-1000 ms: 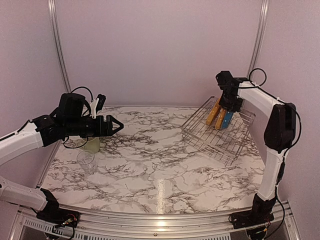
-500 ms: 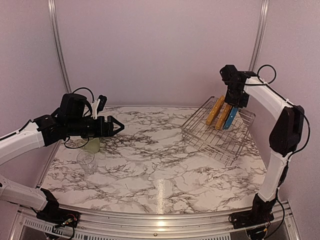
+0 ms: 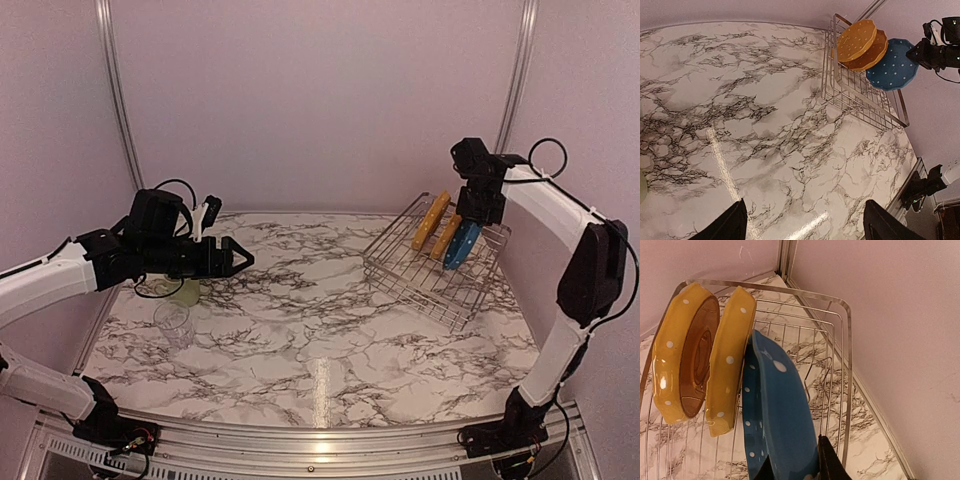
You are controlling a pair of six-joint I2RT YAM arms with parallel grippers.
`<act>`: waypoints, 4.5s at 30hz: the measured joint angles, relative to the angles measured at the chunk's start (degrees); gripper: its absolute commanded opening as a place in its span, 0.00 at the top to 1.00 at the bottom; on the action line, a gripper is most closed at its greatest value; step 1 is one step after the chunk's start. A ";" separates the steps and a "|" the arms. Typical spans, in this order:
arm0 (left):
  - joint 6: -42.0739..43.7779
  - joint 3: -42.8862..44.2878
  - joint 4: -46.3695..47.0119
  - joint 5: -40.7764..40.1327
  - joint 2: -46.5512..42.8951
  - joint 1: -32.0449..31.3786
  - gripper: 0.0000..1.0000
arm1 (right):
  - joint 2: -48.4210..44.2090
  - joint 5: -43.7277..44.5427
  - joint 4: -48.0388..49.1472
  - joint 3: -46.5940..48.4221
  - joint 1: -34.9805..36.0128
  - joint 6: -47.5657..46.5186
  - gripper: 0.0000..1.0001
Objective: Unload the mixed dishes from the dish rack
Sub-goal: Grab the plate from the dish rack, then place the plate at the center of the board, then grab the plate from the dish rack.
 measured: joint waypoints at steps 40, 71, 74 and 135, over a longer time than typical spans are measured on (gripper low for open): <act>-5.20 2.80 4.87 6.21 6.80 -1.46 0.17 | -32.50 -34.75 18.08 -23.58 -8.98 -10.27 1.00; -8.33 -0.13 2.82 -17.97 -13.44 -1.46 0.10 | 17.20 -55.43 48.54 -15.04 31.56 1.79 1.00; -8.35 -0.35 2.56 -17.94 -13.18 -1.46 0.10 | 19.58 -56.50 50.73 -12.90 32.61 2.14 1.00; -8.28 -0.57 2.97 -16.59 -9.09 -1.46 0.09 | -15.02 -8.31 32.74 -22.84 12.02 -6.34 0.01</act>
